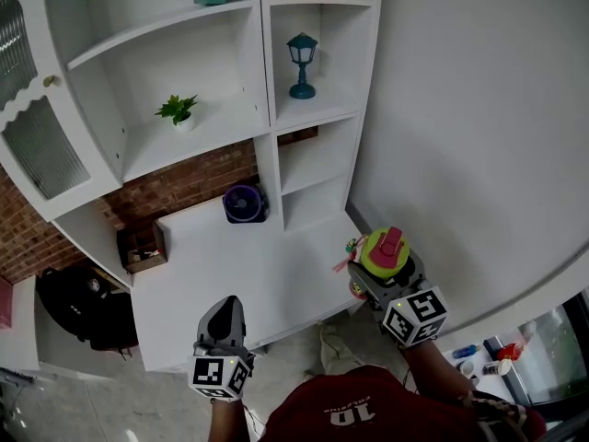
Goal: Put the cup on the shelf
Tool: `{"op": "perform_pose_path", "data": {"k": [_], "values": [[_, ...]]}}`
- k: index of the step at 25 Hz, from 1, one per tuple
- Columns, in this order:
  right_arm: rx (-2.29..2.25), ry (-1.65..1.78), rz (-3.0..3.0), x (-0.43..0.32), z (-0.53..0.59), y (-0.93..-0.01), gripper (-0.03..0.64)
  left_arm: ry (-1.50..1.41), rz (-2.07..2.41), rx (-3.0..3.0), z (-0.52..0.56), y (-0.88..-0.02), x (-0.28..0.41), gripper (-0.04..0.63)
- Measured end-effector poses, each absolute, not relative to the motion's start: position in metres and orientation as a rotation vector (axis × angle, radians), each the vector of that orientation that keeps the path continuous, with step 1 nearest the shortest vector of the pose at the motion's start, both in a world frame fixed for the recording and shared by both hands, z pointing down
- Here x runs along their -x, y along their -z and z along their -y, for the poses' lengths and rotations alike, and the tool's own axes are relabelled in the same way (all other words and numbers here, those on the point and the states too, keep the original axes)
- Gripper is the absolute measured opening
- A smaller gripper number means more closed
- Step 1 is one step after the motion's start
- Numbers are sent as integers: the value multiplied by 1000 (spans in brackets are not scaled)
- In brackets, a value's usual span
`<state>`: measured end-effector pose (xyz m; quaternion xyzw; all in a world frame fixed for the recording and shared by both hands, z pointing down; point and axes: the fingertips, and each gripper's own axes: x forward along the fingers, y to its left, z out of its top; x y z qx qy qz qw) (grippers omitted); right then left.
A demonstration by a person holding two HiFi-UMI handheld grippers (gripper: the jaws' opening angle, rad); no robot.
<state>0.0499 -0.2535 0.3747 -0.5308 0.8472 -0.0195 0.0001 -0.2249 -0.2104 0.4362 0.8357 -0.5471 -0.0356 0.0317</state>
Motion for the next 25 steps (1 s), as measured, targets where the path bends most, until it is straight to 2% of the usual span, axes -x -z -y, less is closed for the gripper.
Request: {"op": "perform_pose_path", "data": {"k": [25], "values": [[1481, 103, -2791, -44, 404, -419, 413, 41, 1670, -2612, 306, -444, 166, 0]]}}
